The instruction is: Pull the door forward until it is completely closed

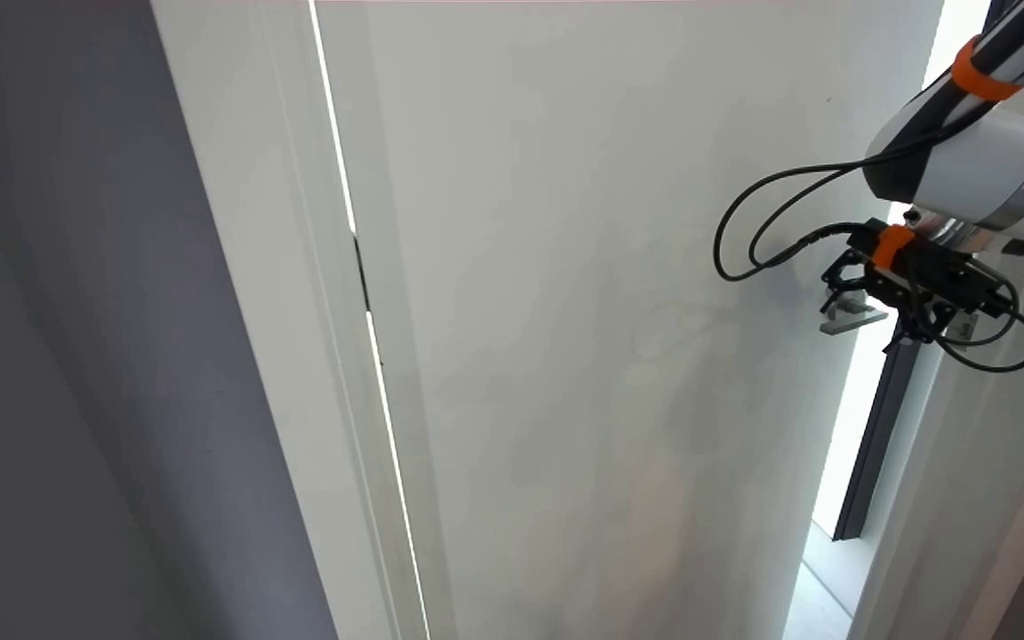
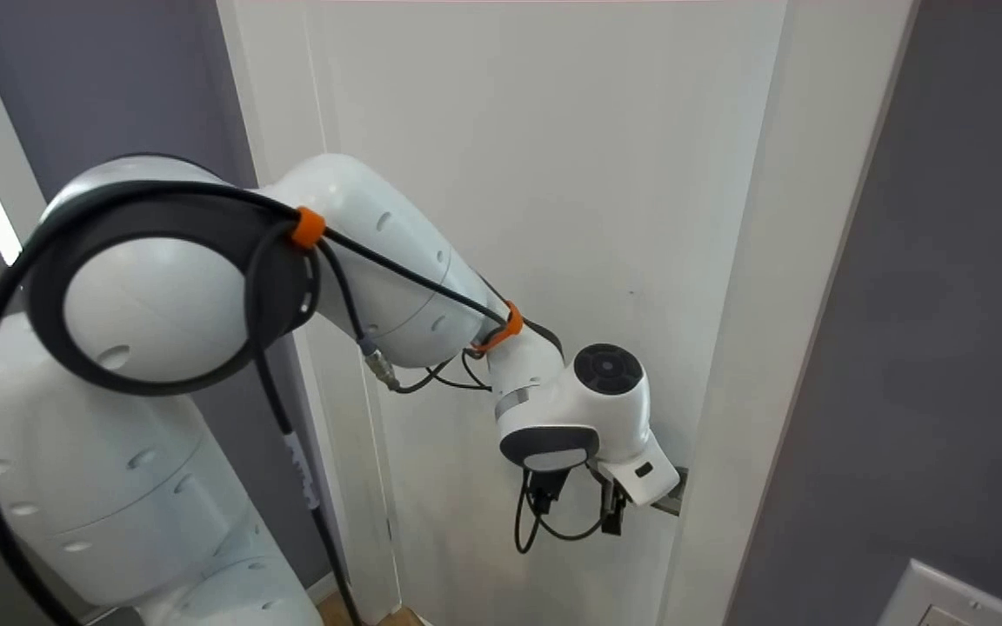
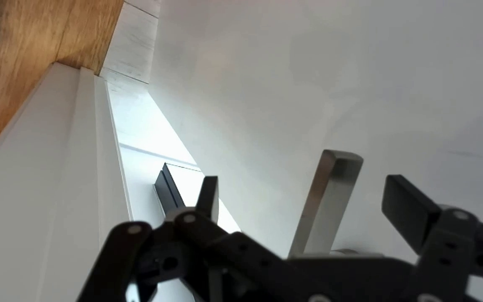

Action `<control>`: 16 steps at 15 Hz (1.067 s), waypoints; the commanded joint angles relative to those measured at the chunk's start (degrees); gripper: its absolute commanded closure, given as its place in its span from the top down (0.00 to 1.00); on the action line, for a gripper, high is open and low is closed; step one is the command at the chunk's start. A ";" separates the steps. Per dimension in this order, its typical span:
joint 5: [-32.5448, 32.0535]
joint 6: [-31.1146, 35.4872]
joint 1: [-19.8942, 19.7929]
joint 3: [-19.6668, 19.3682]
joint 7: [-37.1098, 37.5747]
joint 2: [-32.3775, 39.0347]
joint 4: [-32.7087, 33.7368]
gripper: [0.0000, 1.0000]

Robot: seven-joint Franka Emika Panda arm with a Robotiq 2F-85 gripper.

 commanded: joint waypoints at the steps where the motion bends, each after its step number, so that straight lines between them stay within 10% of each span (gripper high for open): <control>1: 7.65 0.36 1.72 -1.39 -4.69 2.63 2.75 1.00; 16: 12.54 -0.59 0.49 -1.04 -8.50 9.29 5.78 1.00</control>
